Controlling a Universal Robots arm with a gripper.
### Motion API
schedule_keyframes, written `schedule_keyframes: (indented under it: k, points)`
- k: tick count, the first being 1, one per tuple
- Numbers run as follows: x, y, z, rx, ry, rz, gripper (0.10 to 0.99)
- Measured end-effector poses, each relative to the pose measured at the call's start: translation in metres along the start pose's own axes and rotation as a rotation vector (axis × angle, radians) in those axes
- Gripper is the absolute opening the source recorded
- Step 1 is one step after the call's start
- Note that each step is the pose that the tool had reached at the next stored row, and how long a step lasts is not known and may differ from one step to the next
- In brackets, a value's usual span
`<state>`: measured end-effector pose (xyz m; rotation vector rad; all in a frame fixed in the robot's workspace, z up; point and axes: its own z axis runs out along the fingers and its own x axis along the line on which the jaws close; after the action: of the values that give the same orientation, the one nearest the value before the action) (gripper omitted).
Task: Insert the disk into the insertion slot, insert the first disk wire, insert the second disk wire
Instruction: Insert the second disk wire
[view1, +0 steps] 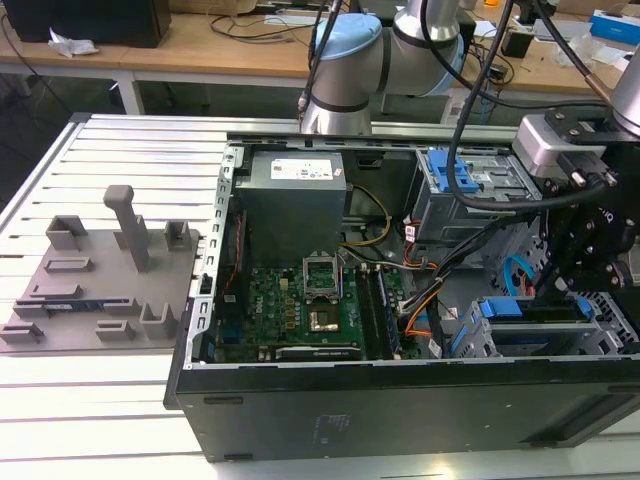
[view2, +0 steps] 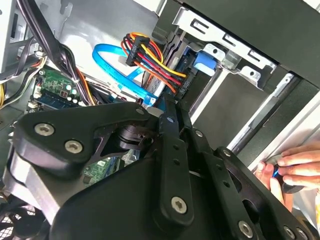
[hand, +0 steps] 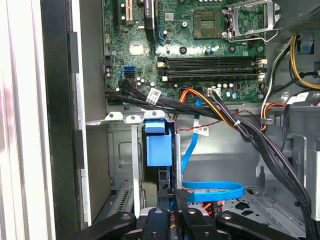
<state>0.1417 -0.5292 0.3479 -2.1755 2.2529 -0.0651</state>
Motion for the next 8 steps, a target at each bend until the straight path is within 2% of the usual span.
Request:
schedule_keyframes:
  k: [8]
  points:
    - [-0.0001,-0.0003,0.0042,0.000,0.0001,0.000,0.161]
